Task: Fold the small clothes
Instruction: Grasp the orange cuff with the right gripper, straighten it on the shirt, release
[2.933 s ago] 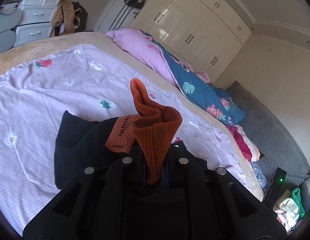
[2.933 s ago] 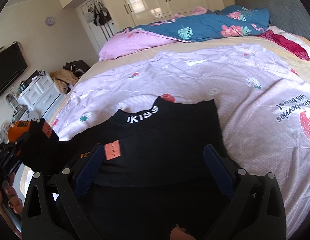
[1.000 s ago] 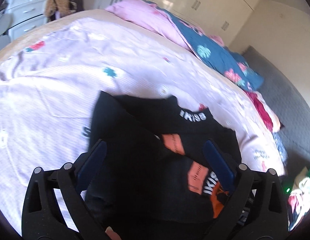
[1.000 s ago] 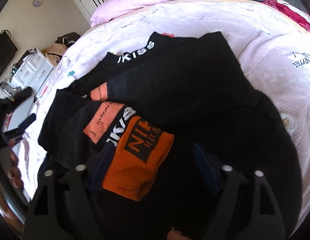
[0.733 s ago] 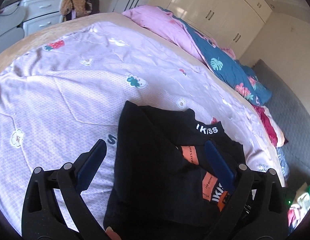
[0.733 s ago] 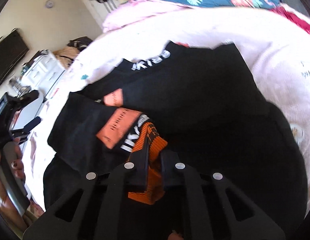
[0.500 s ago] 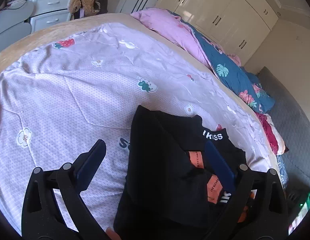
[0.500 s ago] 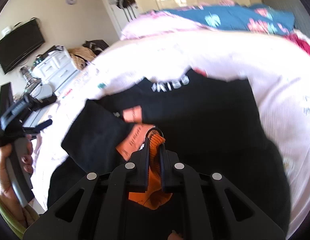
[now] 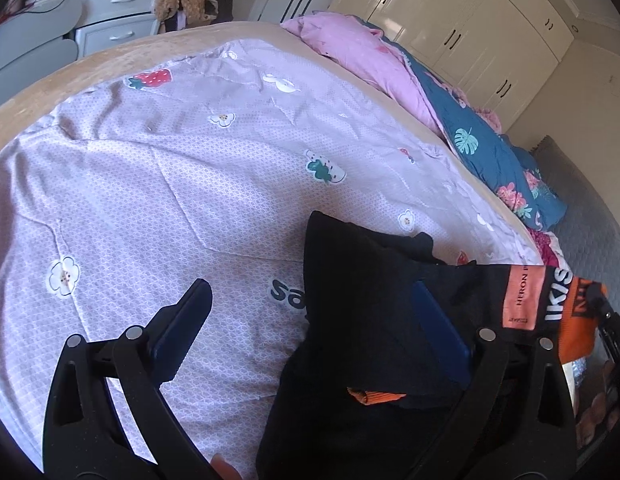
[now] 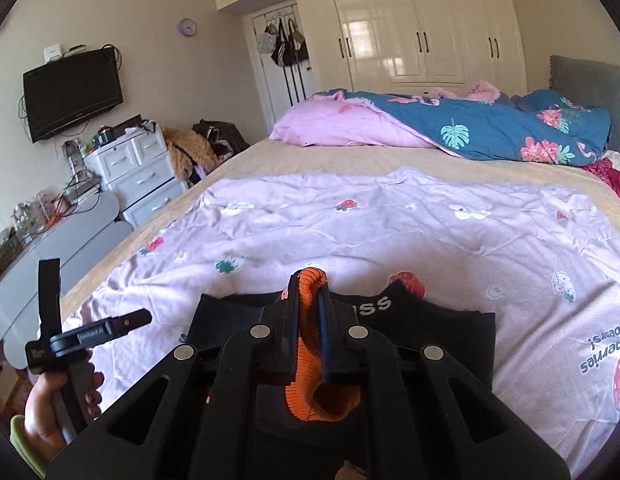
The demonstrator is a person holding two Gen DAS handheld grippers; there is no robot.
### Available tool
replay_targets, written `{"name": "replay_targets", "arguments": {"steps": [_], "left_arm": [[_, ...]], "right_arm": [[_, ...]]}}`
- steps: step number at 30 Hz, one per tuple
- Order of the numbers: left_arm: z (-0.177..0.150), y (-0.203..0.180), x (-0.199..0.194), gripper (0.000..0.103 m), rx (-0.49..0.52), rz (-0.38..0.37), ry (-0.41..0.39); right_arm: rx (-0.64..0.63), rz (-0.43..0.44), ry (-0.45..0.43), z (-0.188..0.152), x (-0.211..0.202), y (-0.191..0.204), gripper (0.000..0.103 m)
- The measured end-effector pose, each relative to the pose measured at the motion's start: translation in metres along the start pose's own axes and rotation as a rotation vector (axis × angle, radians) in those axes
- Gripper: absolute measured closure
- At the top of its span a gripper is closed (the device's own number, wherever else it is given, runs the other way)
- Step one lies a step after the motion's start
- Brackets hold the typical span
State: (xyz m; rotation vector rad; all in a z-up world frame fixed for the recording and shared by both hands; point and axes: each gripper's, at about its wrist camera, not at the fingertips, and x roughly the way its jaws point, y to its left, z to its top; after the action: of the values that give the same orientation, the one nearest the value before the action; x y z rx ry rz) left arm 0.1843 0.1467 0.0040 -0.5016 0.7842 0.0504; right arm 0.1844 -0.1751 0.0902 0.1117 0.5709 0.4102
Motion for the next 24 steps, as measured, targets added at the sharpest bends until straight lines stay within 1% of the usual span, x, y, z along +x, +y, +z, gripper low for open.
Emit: {"name": "replay_targets", "arguments": {"steps": [6, 11, 14, 19, 21, 23, 24], "left_arm": [[-0.007, -0.005, 0.020, 0.010, 0.027, 0.023, 0.055], [-0.015, -0.011, 0.037, 0.010, 0.055, 0.039, 0.100], [-0.021, -0.010, 0.053, 0.010, 0.051, 0.040, 0.148], [-0.025, -0.005, 0.070, 0.011, 0.043, 0.050, 0.194], [-0.026, -0.008, 0.072, 0.020, 0.061, 0.055, 0.196], [-0.028, -0.011, 0.073, 0.038, 0.073, 0.057, 0.199], [-0.028, -0.012, 0.074, 0.042, 0.074, 0.050, 0.203]], "right_arm": [[0.062, -0.035, 0.018, -0.016, 0.009, -0.027, 0.096], [0.106, -0.053, 0.033, -0.026, 0.014, -0.040, 0.096], [0.099, -0.070, 0.040, -0.029, 0.014, -0.042, 0.096], [0.065, -0.137, 0.070, -0.038, 0.020, -0.044, 0.096], [0.072, -0.165, 0.091, -0.043, 0.024, -0.050, 0.096], [0.083, -0.175, 0.109, -0.047, 0.028, -0.055, 0.096], [0.091, -0.183, 0.122, -0.050, 0.030, -0.059, 0.096]]}}
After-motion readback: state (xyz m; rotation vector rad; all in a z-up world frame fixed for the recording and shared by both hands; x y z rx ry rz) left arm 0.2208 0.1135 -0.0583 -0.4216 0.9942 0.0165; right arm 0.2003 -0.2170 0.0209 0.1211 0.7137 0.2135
